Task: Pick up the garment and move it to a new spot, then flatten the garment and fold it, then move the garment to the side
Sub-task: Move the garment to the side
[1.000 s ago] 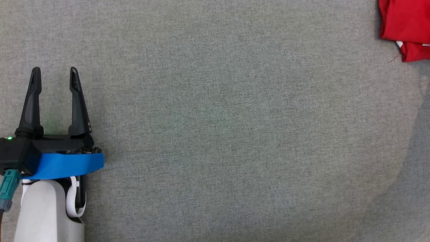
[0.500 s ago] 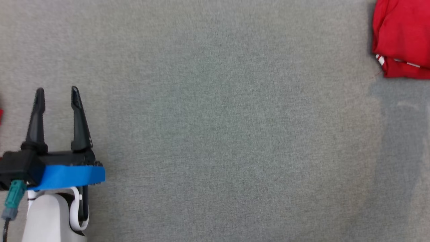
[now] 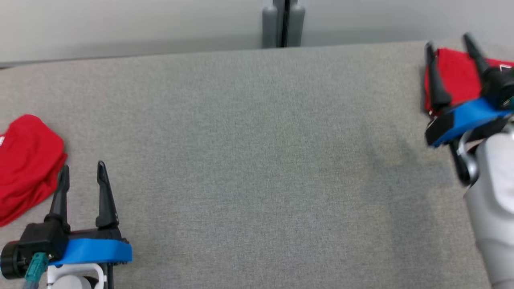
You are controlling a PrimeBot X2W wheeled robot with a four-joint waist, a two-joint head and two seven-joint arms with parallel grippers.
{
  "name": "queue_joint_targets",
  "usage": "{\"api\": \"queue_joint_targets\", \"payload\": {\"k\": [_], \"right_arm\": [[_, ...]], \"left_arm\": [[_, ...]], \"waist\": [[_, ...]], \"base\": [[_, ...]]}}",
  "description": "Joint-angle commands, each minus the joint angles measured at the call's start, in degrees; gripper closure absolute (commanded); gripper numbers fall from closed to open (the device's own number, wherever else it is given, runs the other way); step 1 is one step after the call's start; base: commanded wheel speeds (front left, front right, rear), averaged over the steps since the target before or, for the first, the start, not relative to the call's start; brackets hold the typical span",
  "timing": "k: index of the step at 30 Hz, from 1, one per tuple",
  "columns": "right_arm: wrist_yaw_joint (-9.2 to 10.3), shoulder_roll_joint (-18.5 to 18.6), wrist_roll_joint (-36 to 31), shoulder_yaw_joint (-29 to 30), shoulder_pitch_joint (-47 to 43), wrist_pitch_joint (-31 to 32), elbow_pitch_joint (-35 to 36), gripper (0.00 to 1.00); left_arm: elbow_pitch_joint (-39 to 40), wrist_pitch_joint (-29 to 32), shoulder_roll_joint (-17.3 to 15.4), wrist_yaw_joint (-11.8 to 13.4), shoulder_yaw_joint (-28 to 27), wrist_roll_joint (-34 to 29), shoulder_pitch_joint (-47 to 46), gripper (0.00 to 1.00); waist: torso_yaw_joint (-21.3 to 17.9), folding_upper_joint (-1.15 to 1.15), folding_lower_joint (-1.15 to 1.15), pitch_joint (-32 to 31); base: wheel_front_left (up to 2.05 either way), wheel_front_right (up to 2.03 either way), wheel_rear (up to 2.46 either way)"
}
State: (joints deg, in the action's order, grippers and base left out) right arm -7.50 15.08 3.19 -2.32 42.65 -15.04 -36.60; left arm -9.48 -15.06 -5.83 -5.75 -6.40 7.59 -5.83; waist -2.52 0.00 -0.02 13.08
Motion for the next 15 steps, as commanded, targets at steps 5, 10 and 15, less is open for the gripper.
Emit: {"api": "queue_joint_targets", "payload": {"k": [5,10,15], "right_arm": [[0.01,-1.84,3.09,-3.44,-8.19,-0.15,4.16,0.00],[0.01,-3.40,5.58,-3.43,-15.84,-0.16,8.22,0.00],[0.01,-4.99,6.36,-3.31,-22.11,0.05,11.58,0.00]], "left_arm": [[-1.31,-0.15,0.35,0.21,0.35,0.06,2.15,0.00],[-2.03,-0.15,0.90,0.37,0.73,0.26,3.52,0.00],[-2.40,-0.15,1.28,0.48,1.10,0.38,4.55,0.00]], "waist": [[0.16,0.00,0.02,-4.23],[0.63,0.00,0.02,-6.90],[0.47,0.00,0.02,-8.43]], "base": [[0.00,0.00,0.00],[0.00,0.00,0.00],[0.00,0.00,0.00]]}}
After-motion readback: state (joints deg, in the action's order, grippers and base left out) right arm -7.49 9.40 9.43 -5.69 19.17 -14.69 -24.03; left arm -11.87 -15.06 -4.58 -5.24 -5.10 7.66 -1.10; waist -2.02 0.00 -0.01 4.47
